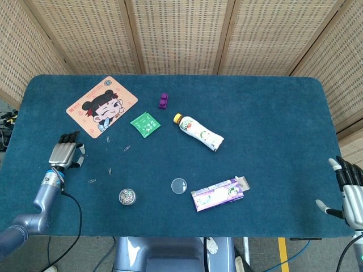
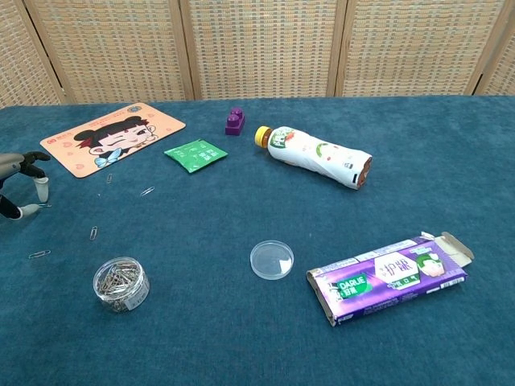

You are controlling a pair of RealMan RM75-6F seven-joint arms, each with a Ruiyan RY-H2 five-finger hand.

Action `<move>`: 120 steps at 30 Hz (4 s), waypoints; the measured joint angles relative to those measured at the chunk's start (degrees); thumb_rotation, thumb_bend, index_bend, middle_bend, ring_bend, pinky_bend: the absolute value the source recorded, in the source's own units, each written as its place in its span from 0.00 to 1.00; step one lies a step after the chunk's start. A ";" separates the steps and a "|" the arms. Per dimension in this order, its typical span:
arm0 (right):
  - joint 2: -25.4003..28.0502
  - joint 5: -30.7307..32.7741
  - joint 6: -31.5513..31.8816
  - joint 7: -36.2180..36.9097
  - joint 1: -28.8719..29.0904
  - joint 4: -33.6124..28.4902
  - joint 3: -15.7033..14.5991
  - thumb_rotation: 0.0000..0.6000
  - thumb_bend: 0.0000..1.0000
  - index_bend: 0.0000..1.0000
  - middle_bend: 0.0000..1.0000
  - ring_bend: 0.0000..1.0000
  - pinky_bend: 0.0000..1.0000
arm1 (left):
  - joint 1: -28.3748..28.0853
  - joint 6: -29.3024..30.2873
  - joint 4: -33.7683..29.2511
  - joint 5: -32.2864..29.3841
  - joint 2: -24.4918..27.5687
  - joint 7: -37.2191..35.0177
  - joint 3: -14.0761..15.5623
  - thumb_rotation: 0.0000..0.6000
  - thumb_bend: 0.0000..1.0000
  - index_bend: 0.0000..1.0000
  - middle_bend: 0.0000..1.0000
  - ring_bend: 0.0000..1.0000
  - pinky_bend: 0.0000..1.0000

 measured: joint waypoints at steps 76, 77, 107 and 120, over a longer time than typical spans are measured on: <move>1.29 -0.76 0.63 4.03 -0.18 0.18 -0.15 1.00 0.00 0.01 0.00 0.00 0.00 | 1.07 16.95 -23.73 16.57 8.82 -0.17 5.26 1.00 0.51 0.75 0.00 0.00 0.00; 1.34 -0.81 0.68 4.15 -0.21 0.18 -0.17 1.00 0.00 0.01 0.00 0.00 0.00 | 1.18 18.14 -25.89 18.85 9.55 -0.30 6.37 1.00 0.51 0.75 0.00 0.00 0.00; 2.57 -1.64 1.69 6.65 -0.83 0.08 -0.35 1.00 0.00 0.01 0.00 0.00 0.00 | 2.27 18.03 -35.08 24.32 8.78 7.68 13.41 1.00 0.51 0.75 0.00 0.00 0.00; 2.83 -1.93 2.13 7.50 -1.06 0.11 -0.36 1.00 0.00 0.01 0.00 0.00 0.00 | 2.71 16.24 -36.87 21.53 9.35 10.56 13.40 1.00 0.42 0.53 0.00 0.00 0.00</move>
